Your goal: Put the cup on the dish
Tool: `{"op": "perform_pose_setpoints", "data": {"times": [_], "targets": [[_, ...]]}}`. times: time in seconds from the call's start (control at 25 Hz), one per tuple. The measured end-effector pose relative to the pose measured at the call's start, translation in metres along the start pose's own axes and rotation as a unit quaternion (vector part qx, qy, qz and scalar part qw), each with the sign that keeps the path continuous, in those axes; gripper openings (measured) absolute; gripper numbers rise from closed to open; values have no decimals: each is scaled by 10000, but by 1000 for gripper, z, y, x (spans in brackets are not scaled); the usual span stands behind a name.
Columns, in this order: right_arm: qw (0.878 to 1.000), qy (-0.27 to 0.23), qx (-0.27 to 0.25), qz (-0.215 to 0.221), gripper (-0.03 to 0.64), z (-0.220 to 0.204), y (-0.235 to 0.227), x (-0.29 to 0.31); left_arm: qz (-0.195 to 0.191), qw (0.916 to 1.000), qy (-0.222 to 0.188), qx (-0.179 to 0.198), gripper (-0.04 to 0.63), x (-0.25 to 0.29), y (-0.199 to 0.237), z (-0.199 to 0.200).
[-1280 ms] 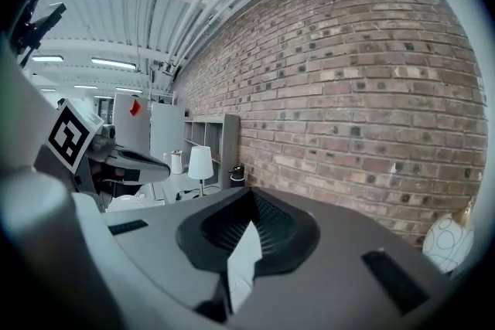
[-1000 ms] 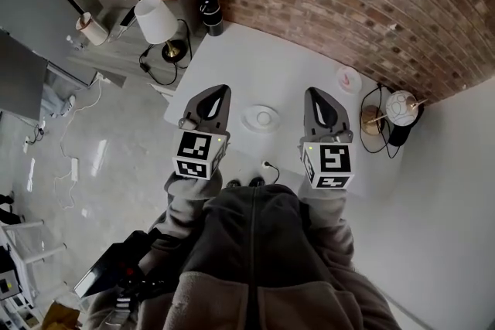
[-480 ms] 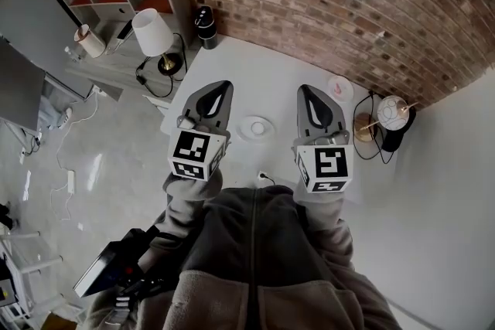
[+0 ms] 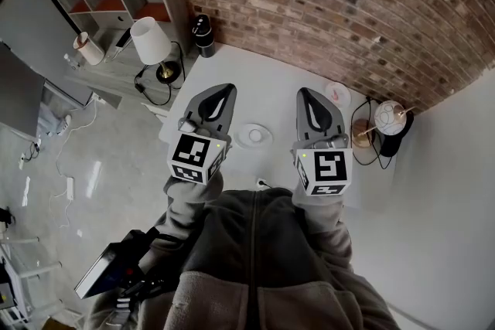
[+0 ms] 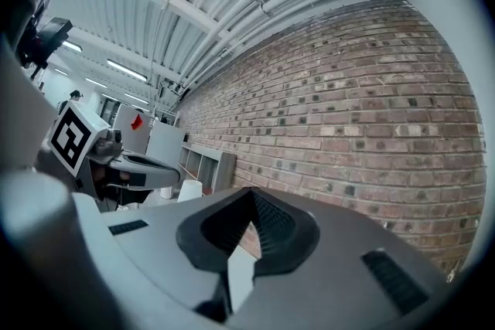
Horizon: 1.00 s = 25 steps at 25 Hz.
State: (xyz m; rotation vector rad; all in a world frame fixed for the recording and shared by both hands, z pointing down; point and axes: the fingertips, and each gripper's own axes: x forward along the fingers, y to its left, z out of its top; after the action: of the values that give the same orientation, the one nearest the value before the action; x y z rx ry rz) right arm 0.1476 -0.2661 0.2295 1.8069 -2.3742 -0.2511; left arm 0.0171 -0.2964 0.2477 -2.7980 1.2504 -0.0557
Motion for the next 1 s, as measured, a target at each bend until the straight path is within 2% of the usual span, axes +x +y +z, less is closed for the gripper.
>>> {"op": "perform_pose_setpoints", "data": {"times": [0.2,0.6,1.0], "targets": [[10000,-33,-45,52,3,1,0,2,-68,9999,-67,115,5,4,-3,2],[10000,5,-47,80,3,-2,2,7,-82,10000,0,23,6,7,1,-4],[9999,85,-39,80,3,-10,1,5,-257,9996,65,-21,5,12,-8,-8]]}}
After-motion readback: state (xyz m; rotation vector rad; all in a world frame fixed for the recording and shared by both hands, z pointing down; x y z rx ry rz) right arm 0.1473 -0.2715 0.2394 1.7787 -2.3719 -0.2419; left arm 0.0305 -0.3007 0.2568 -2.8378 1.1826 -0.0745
